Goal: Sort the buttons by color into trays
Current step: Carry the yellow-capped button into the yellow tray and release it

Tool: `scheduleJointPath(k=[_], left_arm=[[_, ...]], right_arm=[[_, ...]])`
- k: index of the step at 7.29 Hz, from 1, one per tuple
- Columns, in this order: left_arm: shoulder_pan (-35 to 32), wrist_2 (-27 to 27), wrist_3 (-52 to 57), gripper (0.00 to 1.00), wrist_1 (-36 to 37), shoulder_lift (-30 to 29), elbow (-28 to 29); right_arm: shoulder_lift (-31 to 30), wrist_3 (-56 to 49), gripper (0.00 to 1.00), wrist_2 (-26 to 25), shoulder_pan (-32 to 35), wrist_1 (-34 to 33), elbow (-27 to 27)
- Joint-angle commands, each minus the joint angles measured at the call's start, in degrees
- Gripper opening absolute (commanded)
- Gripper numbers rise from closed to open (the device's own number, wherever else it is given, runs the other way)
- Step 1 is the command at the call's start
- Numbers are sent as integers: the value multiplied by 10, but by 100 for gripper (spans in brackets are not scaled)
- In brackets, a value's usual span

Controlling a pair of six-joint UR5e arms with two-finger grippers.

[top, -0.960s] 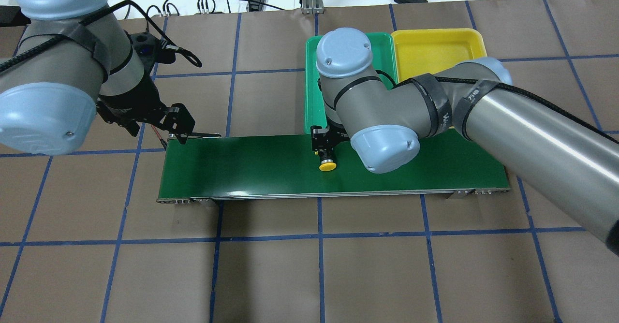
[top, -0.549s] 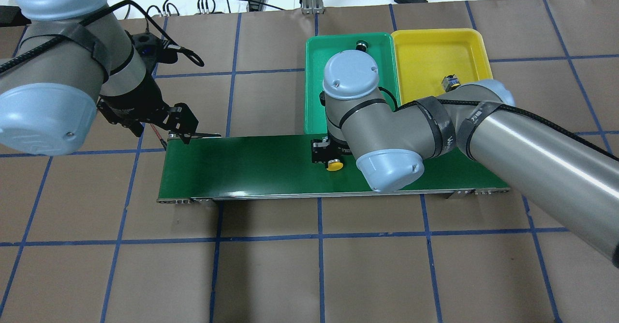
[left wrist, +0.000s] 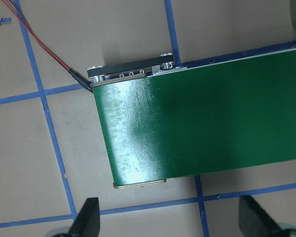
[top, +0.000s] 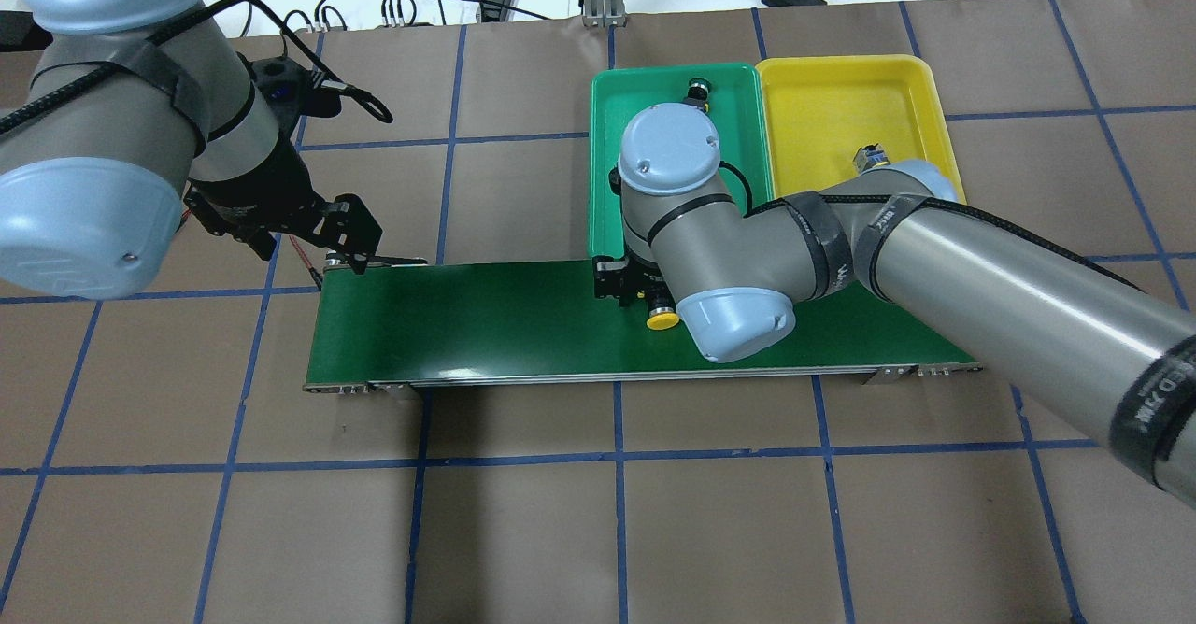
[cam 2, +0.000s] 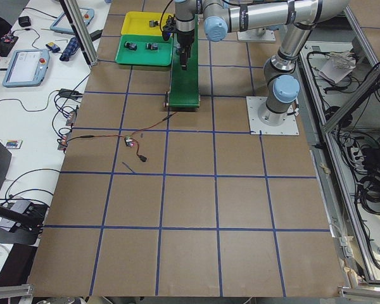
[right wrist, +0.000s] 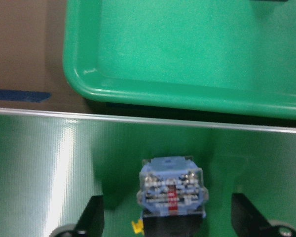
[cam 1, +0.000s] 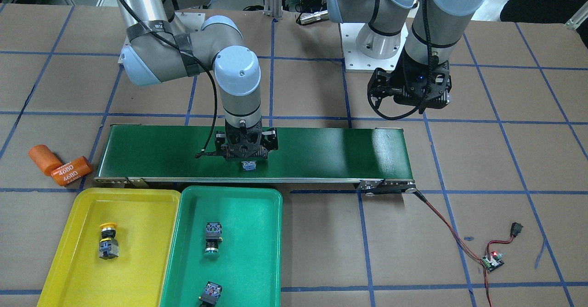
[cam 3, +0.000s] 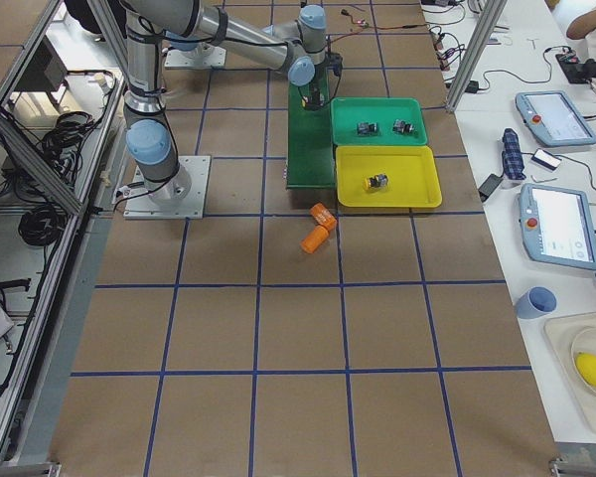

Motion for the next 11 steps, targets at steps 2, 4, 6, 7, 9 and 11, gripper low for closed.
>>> scheduleJointPath(k=[2, 4, 6, 7, 9, 11], left_arm=[[-1, 3, 5, 100, 17, -3, -17], [6, 3, 12, 100, 17, -3, -6], [8, 4, 10, 100, 37, -2, -13], [3, 3, 2, 100, 32, 12, -2], [-3, -2, 2, 100, -32, 47, 15], [-3, -27, 3, 100, -87, 66, 24]], right_arm=[[-9, -25, 0, -7, -4, 3, 2], [-9, -55, 0, -27, -11, 1, 1], [-9, -116, 0, -42, -52, 1, -15], [-10, -143, 0, -37, -78, 29, -41], [-3, -207, 0, -37, -112, 88, -119], [28, -259, 0, -34, -150, 106, -175]])
